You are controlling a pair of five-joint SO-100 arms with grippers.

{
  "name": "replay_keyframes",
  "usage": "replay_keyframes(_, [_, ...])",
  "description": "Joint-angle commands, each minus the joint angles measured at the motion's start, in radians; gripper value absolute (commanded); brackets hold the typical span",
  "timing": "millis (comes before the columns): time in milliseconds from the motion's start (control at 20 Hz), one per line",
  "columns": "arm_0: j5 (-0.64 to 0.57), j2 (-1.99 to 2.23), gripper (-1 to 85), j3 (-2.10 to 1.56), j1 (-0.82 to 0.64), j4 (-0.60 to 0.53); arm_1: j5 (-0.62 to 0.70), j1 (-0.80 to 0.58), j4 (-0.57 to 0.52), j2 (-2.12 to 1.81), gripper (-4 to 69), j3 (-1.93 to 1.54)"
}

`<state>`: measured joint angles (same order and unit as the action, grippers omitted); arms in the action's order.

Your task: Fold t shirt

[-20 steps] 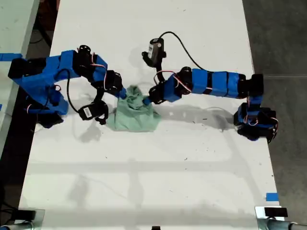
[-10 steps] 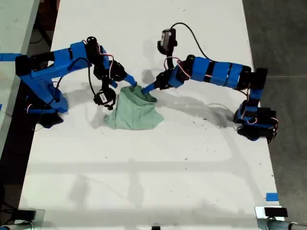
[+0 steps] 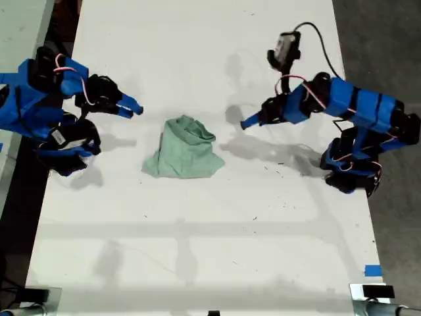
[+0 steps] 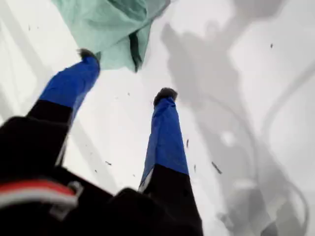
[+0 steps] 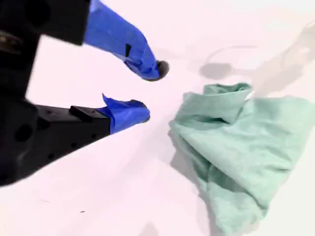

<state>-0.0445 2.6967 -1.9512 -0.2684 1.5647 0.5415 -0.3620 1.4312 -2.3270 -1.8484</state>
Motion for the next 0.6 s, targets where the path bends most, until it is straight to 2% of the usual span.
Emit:
replay_keyframes(0, [0.129, 0.295, 4.2, -0.249, 0.137, -0.141, -0.155, 0.089, 0.084, -0.703, 7.5, -0.325])
replay_keyframes(100, [0.137, 0.334, 4.1, -0.515, 0.202, -0.359, -0.264, 0.187, 0.166, -0.962, 2.6, -0.503])
replay_keyframes(200, [0.129, 0.400, 4.4, -0.772, 0.209, -0.538, -0.327, 0.241, 0.198, -1.178, 2.2, -0.741])
replay_keyframes(250, [0.133, 0.529, 4.3, -0.900, 0.192, -0.554, -0.336, 0.276, 0.201, -1.173, 2.2, -0.819])
replay_keyframes(350, [0.186, 0.893, 3.7, -1.115, 0.213, -0.466, -0.350, 0.330, 0.121, -1.175, 2.2, -0.965])
replay_keyframes(400, [0.202, 0.862, 3.2, -1.123, 0.233, -0.456, -0.374, 0.339, 0.115, -1.175, 2.2, -1.019])
replay_keyframes(450, [0.209, 0.891, 3.7, -1.192, 0.261, -0.505, -0.387, 0.345, 0.112, -1.177, 2.3, -1.075])
replay_keyframes(550, [0.224, 0.890, 3.9, -1.315, 0.267, -0.565, -0.347, 0.394, 0.017, -1.177, 1.9, -1.177])
